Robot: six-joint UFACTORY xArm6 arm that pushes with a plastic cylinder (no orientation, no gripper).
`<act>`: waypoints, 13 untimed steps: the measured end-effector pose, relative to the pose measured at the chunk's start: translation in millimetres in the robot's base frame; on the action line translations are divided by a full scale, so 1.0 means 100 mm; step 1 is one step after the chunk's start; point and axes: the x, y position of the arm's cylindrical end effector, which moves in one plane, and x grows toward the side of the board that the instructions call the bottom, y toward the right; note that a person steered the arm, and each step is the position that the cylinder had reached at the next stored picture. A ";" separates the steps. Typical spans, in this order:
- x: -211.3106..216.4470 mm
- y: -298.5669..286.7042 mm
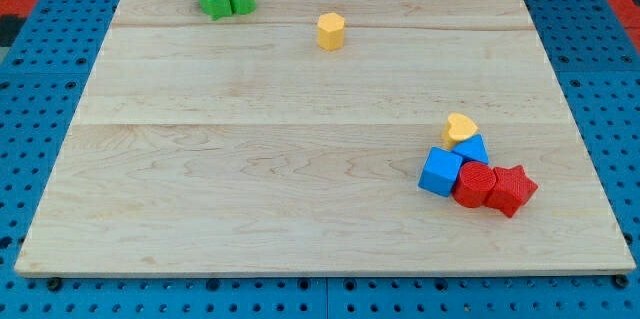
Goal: Push the yellow hexagon into the green star
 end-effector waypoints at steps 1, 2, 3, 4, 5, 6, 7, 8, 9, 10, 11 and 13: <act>0.00 0.39; -0.01 0.80; -0.07 0.80; 0.25 0.31; 0.65 0.21; 1.11 0.44; 1.43 0.95; 1.48 1.59; 1.32 2.15; 1.08 2.17; 0.72 1.88; 0.93 1.75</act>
